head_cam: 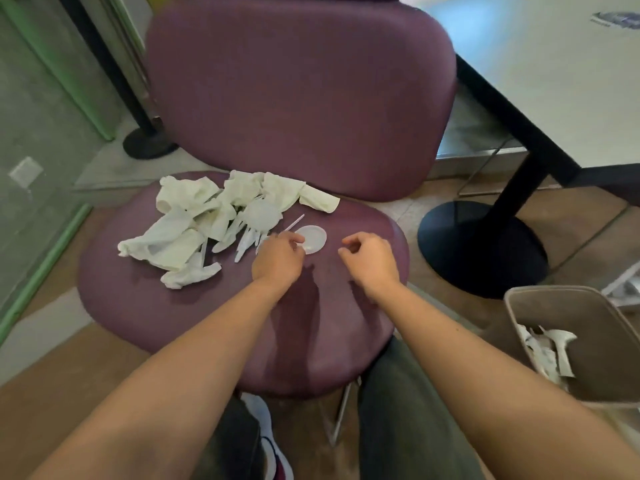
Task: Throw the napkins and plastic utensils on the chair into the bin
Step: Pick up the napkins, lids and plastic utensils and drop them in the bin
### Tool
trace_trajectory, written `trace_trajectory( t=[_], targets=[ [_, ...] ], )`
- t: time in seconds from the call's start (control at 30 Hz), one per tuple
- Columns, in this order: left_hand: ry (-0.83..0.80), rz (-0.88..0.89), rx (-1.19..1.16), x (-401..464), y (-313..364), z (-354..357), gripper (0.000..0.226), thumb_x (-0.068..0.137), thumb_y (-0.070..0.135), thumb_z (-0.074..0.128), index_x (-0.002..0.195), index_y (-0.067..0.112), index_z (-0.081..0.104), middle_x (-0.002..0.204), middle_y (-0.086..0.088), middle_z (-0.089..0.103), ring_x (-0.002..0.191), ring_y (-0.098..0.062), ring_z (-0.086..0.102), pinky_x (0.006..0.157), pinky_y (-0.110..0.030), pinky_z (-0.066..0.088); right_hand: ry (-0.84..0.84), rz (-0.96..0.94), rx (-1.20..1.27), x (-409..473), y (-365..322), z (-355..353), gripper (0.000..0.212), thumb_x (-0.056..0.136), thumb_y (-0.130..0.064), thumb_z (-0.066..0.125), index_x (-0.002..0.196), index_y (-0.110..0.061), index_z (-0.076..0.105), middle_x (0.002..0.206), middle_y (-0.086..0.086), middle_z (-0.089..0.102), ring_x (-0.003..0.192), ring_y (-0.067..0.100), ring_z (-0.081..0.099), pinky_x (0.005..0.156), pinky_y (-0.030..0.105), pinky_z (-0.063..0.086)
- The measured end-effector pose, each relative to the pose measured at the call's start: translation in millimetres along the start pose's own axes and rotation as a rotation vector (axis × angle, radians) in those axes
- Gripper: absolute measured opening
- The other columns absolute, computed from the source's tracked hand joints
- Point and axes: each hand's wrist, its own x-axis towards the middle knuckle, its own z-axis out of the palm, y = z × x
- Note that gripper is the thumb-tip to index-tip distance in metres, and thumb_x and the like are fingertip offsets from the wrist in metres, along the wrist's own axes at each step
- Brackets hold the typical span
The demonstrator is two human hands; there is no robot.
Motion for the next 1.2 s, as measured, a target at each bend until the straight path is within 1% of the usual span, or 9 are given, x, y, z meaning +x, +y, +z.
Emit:
trace_trajectory(
  t=[0.23,0.37,0.57,0.7,0.83,0.93,1.03,1.1,1.2],
  targets=[
    [0.085,0.084,0.449,36.7,-41.1,-12.2,0.034,0.093,0.030,0.055,0.126,0.027,0.059,0.128,-0.007,0.049,0.125,-0.028,0.039,0.096,-0.041,0.038,-0.069,-0.005,-0.069,26.7,-11.7,37.6,0.031,0.086,-0.031,0.064,0.114,-0.019,0.069,0.114,0.004,0.066,0.114,0.026,0.054,0.097,0.038,0.046],
    [0.065,0.145,0.591,56.2,-55.0,-9.3,0.037,0.094,0.032,0.053,0.131,0.029,0.057,0.129,-0.007,0.048,0.126,-0.028,0.039,0.098,-0.042,0.035,-0.098,0.002,-0.161,44.1,-17.6,53.5,0.045,0.087,-0.035,0.063,0.129,-0.019,0.060,0.124,0.007,0.058,0.119,0.028,0.048,0.101,0.037,0.041],
    [0.126,0.198,0.644,70.3,-61.0,-3.2,0.029,0.098,0.038,0.047,0.119,0.032,0.066,0.116,-0.002,0.060,0.115,-0.025,0.049,0.094,-0.039,0.033,-0.129,0.046,-0.410,63.6,-29.2,72.5,0.075,0.085,-0.061,0.059,0.144,-0.020,0.039,0.138,0.008,0.038,0.128,0.028,0.036,0.105,0.040,0.031],
    [0.164,0.219,0.614,70.4,-61.6,0.8,0.030,0.099,0.042,0.045,0.113,0.031,0.068,0.108,0.000,0.065,0.108,-0.023,0.054,0.089,-0.039,0.033,-0.133,0.057,-0.428,68.4,-26.5,77.9,0.069,0.081,-0.063,0.062,0.136,-0.025,0.047,0.134,0.005,0.038,0.125,0.027,0.037,0.104,0.039,0.030],
    [0.168,0.189,0.468,63.2,-58.4,-0.8,0.024,0.099,0.039,0.048,0.114,0.029,0.065,0.106,-0.002,0.067,0.107,-0.026,0.055,0.087,-0.039,0.037,-0.075,0.039,-0.162,60.5,-19.1,69.5,0.055,0.079,-0.045,0.072,0.125,-0.025,0.049,0.126,-0.001,0.052,0.121,0.023,0.044,0.101,0.036,0.029],
    [0.098,0.136,0.232,54.6,-48.3,-3.3,0.021,0.097,0.031,0.052,0.114,0.027,0.063,0.104,-0.003,0.068,0.103,-0.027,0.058,0.081,-0.038,0.046,-0.095,0.054,0.068,49.4,-13.5,55.6,0.036,0.090,-0.024,0.060,0.123,-0.023,0.045,0.119,0.002,0.060,0.111,0.026,0.054,0.095,0.037,0.038],
    [0.037,0.100,0.061,42.6,-29.0,-5.1,0.023,0.096,0.026,0.054,0.118,0.024,0.061,0.110,-0.001,0.067,0.105,-0.023,0.060,0.084,-0.037,0.048,-0.055,0.134,0.273,37.0,-10.1,37.2,0.028,0.095,-0.014,0.043,0.120,-0.025,0.044,0.116,0.003,0.058,0.096,0.023,0.055,0.077,0.035,0.047],
    [0.008,0.103,-0.022,33.1,-11.6,-4.1,0.025,0.095,0.021,0.055,0.119,0.023,0.061,0.113,0.001,0.067,0.105,-0.022,0.061,0.086,-0.034,0.048,0.005,0.171,0.342,27.2,-5.4,19.6,0.028,0.093,-0.011,0.040,0.116,-0.026,0.044,0.114,0.002,0.056,0.093,0.021,0.054,0.074,0.035,0.047],
    [-0.062,0.131,-0.101,19.1,16.5,3.6,0.025,0.092,0.015,0.056,0.115,0.023,0.062,0.102,0.006,0.065,0.095,-0.017,0.061,0.077,-0.025,0.042,0.112,0.215,0.419,12.0,5.8,-7.5,0.024,0.091,-0.011,0.046,0.112,-0.022,0.047,0.107,0.000,0.057,0.094,0.020,0.055,0.073,0.030,0.042]
  ],
)
